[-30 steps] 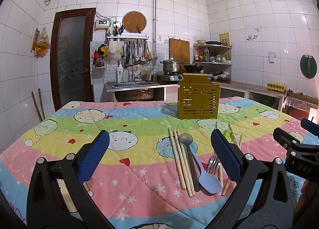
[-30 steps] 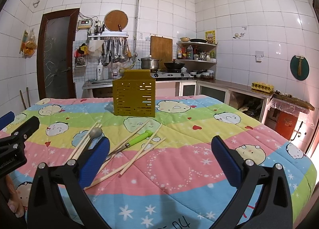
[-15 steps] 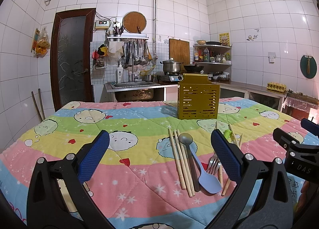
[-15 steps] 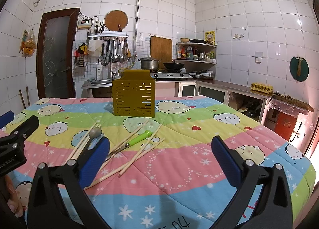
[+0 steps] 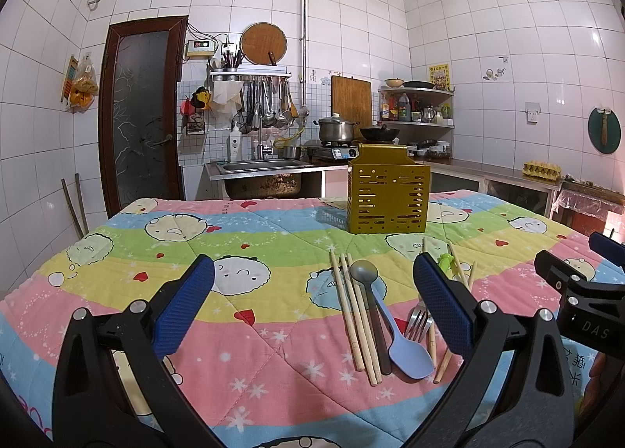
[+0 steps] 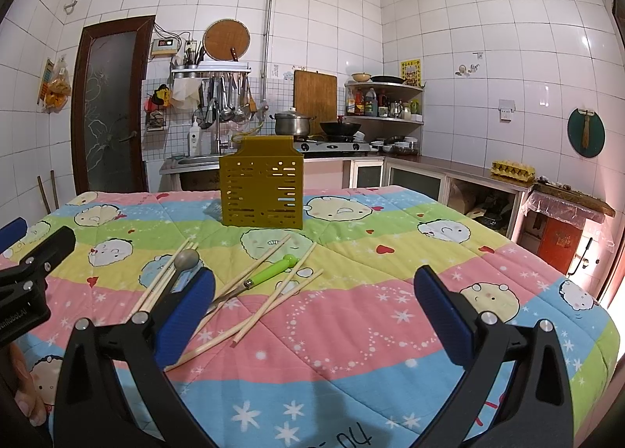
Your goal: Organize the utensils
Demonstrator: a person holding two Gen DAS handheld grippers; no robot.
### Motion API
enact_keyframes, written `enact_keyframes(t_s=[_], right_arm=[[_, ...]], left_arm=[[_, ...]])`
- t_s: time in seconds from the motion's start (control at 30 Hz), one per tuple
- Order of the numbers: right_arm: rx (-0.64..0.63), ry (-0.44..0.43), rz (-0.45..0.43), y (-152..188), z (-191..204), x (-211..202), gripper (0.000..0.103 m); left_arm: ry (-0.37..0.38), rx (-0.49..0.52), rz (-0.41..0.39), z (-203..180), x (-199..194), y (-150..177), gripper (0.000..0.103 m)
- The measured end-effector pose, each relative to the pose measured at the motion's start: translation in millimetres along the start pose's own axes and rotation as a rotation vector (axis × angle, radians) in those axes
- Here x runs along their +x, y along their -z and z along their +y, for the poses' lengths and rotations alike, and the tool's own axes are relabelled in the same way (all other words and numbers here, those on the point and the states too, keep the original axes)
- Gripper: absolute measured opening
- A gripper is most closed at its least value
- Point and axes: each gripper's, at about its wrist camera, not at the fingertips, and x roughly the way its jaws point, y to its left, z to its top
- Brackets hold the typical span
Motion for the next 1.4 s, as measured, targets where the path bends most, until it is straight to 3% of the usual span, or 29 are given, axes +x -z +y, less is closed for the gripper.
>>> enact_keyframes(t_s=[0.93,1.4], right_arm=[[0.012,0.029,-0.006,-0.1,-0.3,-0.6,0.099],[0.015,0.06,0.079,-18.0,-1.4,24.4,0.099]], left_arm=[[-0.006,-0.008,0.022,2.5,1.0,-5.9,0.098],[0.033,-0.019,0.13,7.4,39.2,-25.8,0.098]])
